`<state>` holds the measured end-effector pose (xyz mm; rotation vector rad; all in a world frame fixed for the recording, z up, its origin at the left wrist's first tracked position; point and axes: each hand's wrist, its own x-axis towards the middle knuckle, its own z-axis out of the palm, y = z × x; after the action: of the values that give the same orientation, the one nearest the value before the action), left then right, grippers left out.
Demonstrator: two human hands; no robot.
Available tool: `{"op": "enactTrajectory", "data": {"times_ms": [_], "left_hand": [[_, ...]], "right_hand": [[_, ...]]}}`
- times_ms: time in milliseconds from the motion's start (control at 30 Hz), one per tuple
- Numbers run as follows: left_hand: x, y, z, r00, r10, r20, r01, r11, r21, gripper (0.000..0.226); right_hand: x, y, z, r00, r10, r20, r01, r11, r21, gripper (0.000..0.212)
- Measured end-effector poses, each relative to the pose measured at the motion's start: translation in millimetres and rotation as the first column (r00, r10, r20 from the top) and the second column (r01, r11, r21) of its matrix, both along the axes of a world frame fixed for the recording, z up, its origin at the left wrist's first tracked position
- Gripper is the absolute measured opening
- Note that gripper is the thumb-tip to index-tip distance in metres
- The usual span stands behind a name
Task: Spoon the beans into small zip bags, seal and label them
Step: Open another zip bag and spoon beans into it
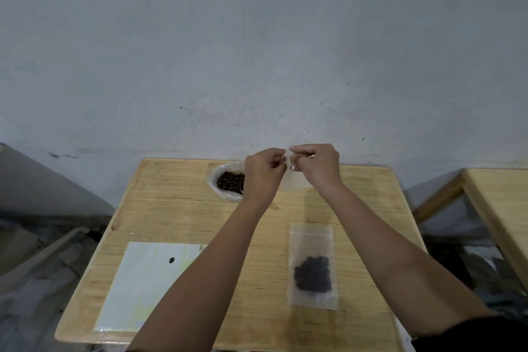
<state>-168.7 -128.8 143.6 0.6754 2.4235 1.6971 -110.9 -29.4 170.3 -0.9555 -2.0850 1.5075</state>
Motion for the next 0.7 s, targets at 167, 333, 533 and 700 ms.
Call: {"op": "enactTrajectory", "data": {"times_ms": [167, 333, 533, 700], "left_hand": [[0, 3, -1, 1.0, -0.007, -0.019, 0.007, 1.0, -0.007, 0.023], [-1, 6, 1, 1.0, -0.015, -0.027, 0.014, 1.0, -0.011, 0.022], [-4, 3, 4, 1.0, 0.019, -0.021, -0.02, 0.999, -0.029, 0.024], [-19, -8, 7, 0.998, -0.043, -0.038, 0.04, 0.997, -0.071, 0.02]], "right_hand": [[1, 3, -1, 1.0, -0.011, 0.008, 0.011, 1.0, -0.01, 0.021], [2, 5, 0, 1.0, -0.016, 0.005, 0.016, 1.0, 0.01, 0.021], [6, 6, -3, 1.0, -0.025, 0.007, 0.024, 0.994, 0.108, 0.018], [17, 7, -8, 1.0, -0.012, 0.012, 0.011, 0.998, 0.067, 0.022]]}}
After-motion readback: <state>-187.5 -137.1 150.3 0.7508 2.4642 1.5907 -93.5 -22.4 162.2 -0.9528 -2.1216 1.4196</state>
